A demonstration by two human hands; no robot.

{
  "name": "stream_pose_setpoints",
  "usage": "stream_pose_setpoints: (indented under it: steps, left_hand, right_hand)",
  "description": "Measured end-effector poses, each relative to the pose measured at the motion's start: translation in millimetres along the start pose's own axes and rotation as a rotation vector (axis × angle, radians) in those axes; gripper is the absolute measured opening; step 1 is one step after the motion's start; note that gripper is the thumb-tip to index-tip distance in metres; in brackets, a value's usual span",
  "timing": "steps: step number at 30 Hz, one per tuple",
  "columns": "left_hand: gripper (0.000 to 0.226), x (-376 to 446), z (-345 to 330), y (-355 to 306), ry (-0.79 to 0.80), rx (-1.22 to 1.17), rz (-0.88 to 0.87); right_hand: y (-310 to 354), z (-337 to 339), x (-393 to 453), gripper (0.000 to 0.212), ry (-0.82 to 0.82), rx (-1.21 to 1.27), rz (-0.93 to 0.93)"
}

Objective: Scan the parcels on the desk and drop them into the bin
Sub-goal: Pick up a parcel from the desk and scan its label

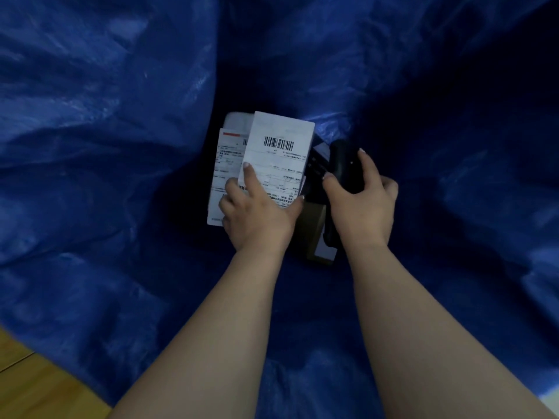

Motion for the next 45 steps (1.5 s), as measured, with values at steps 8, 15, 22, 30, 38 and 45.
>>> stream_pose_setpoints:
  steps: [8,15,22,30,38,45]
  left_hand:
    - [0.115,1.7,2.5,2.6,0.046,0.083,-0.013]
    - [0.089,-10.2,35.5,2.0,0.051,0.144,-0.108]
    - [0.078,-39.4,110.3,-26.0,-0.128,0.107,-0.317]
    - [0.077,-102.1,172.4,-77.0,-0.183,0.049,-0.549]
    - [0.061,-171.3,186.1,-128.9,-0.118,0.003,-0.815]
    - [0.057,-263.0,161.8,-186.0,-0.05,-0.015,-1.038]
  right_hand:
    - [2.8,-5.8,-7.8,0.069,-0.002,-0.009,0.007]
    - [19.5,14.1,-34.1,0.068,-0.064,0.078,0.038]
    - [49.3,55.4,-85.6,0.064,-0.154,0.167,0.082]
    - [81.1,124.4,-151.8,0.064,-0.264,0.247,0.186]
    - [56.0,208.9,-189.4,0.066,-0.429,0.33,0.191]
    - [-3.6,292.9,-217.0,0.065,-0.639,0.402,0.117]
Point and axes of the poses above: each hand's wrist, its own x-axis towards the middle knuckle, its own z-axis out of the back of the hand, y = z × x, the point moved 2 cm from there along x, towards the middle knuckle, and after that the axes turned 3 degrees about -x, right-handed, at the moved point
